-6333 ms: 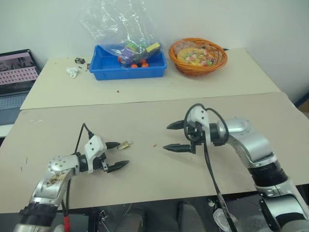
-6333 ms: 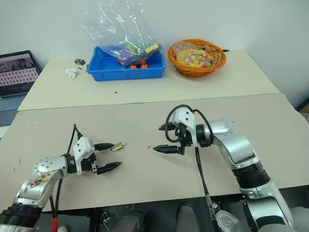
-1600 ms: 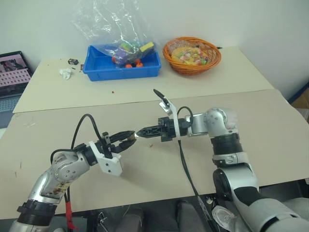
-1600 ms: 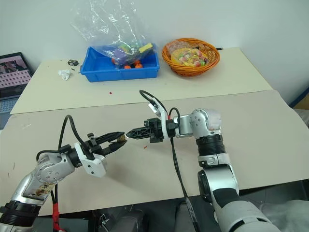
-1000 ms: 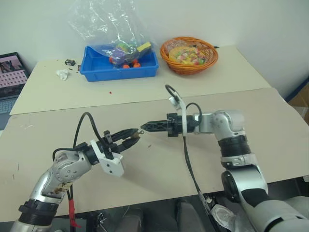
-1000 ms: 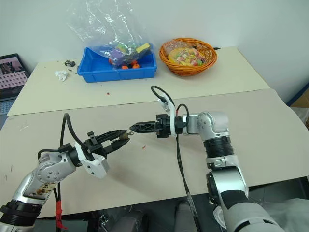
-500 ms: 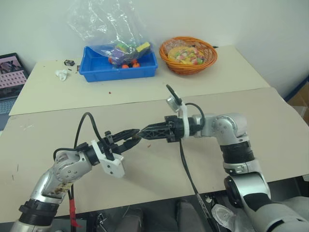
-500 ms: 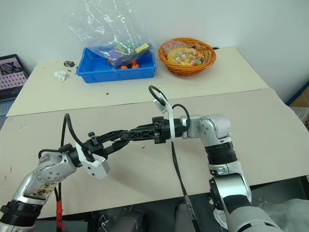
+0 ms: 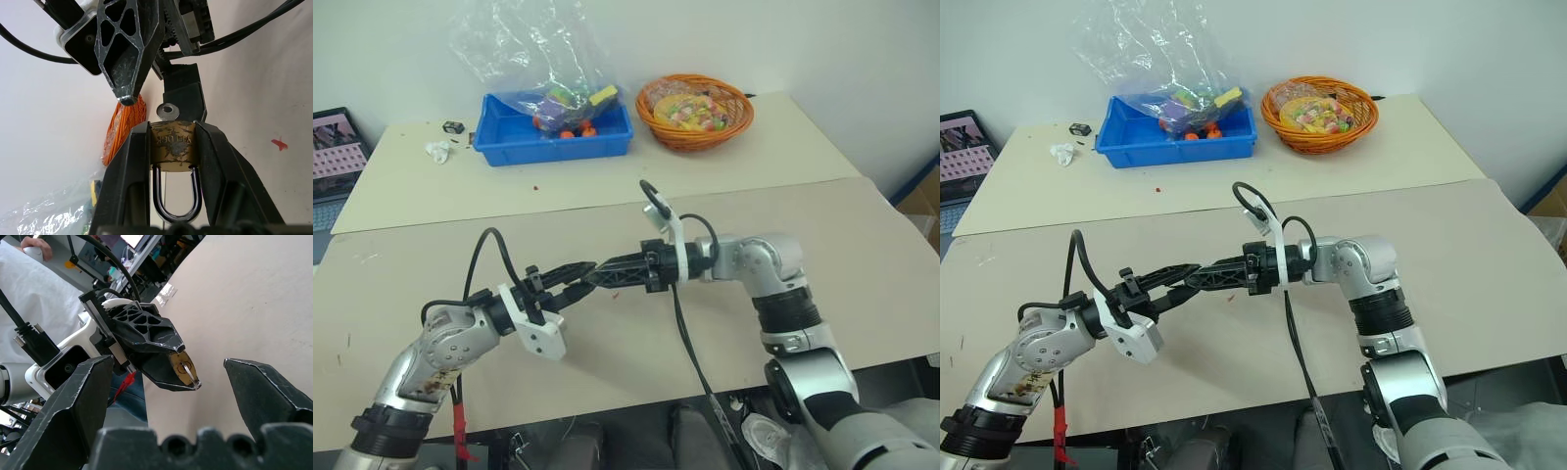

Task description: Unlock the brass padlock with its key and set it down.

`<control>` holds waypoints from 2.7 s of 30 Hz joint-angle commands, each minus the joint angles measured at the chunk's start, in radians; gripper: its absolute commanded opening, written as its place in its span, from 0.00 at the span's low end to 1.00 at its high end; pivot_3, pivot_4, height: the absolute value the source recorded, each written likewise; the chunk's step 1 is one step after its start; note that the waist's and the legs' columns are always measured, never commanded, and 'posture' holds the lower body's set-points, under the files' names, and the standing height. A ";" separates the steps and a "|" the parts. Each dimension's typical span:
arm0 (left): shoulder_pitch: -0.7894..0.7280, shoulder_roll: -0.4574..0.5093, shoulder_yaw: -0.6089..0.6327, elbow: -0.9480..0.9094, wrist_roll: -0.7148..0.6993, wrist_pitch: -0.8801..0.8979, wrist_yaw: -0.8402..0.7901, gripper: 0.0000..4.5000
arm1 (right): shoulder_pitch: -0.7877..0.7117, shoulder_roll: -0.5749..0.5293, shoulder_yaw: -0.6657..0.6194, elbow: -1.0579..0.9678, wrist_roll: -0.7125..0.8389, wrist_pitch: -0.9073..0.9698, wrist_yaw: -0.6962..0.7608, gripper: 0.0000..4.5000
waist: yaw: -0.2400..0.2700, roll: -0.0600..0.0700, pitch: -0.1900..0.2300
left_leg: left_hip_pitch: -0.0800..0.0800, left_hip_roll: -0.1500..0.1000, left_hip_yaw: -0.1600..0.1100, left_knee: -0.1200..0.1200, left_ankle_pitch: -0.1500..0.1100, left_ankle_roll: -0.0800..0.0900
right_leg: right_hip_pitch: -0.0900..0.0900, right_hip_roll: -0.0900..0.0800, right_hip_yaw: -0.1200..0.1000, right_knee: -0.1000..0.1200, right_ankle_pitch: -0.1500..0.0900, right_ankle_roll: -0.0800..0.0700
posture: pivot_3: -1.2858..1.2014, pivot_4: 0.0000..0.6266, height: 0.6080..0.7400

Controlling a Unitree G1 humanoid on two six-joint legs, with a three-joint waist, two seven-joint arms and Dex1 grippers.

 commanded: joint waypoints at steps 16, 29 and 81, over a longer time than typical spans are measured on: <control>0.003 0.014 0.015 -0.048 -0.028 0.011 0.004 0.18 | -0.013 0.031 -0.003 -0.014 0.002 -0.039 -0.032 0.20 | -0.001 0.000 0.000 | 0.000 0.000 0.000 0.000 0.000 0.000 | 0.000 0.000 0.000 0.000 0.000 0.000 | 0.52 0.24 0.94; 0.005 0.017 0.009 -0.046 -0.041 0.024 -0.006 0.18 | -0.034 0.040 -0.020 -0.022 0.017 -0.025 -0.040 0.09 | -0.001 0.000 0.000 | 0.000 0.000 0.001 0.000 0.000 0.000 | -0.001 0.000 0.000 0.000 0.000 0.000 | 0.52 0.24 0.94; 0.183 0.022 0.055 -0.392 -0.751 0.923 -0.183 0.19 | 0.029 -0.135 0.042 -0.073 -0.040 -0.120 0.127 0.09 | 0.001 0.000 0.000 | 0.001 0.002 0.006 0.000 0.000 0.000 | -0.002 0.001 0.003 -0.001 0.000 -0.001 | 0.52 0.24 0.94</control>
